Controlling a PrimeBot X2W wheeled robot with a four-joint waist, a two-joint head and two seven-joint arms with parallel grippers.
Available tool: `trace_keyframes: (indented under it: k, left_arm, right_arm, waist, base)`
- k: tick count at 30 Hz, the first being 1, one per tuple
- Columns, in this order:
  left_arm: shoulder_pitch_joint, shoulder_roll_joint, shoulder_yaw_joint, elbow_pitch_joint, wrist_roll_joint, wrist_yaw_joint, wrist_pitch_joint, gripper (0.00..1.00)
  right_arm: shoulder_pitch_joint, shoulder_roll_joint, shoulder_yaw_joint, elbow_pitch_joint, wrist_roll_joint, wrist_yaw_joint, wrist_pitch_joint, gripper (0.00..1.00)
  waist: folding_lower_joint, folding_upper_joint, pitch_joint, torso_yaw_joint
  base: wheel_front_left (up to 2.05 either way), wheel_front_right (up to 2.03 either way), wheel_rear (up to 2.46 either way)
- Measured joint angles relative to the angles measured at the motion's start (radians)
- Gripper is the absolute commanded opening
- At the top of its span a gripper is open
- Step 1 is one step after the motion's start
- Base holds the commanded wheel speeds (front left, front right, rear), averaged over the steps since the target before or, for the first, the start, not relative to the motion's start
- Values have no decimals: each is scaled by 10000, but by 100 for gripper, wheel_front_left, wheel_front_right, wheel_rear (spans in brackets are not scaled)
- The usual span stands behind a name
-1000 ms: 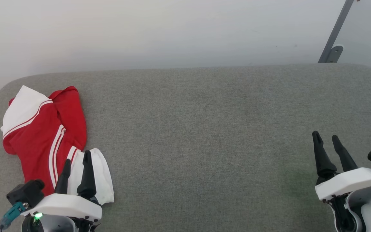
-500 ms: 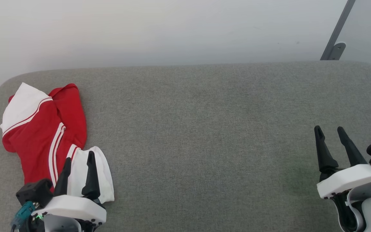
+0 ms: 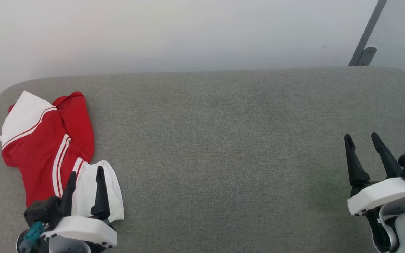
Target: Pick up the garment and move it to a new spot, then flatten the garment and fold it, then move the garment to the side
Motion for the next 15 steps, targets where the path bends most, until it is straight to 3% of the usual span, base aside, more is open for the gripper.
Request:
trace_keyframes:
  k: [15]
  left_arm:
    - [39,-111,324,240,1260,-309,-337,100]
  right_arm:
    - [-27,-119,-82,48,-926,0,-326,100]
  waist:
    - [0,0,71,-42]
  base:
    - [0,0,0]
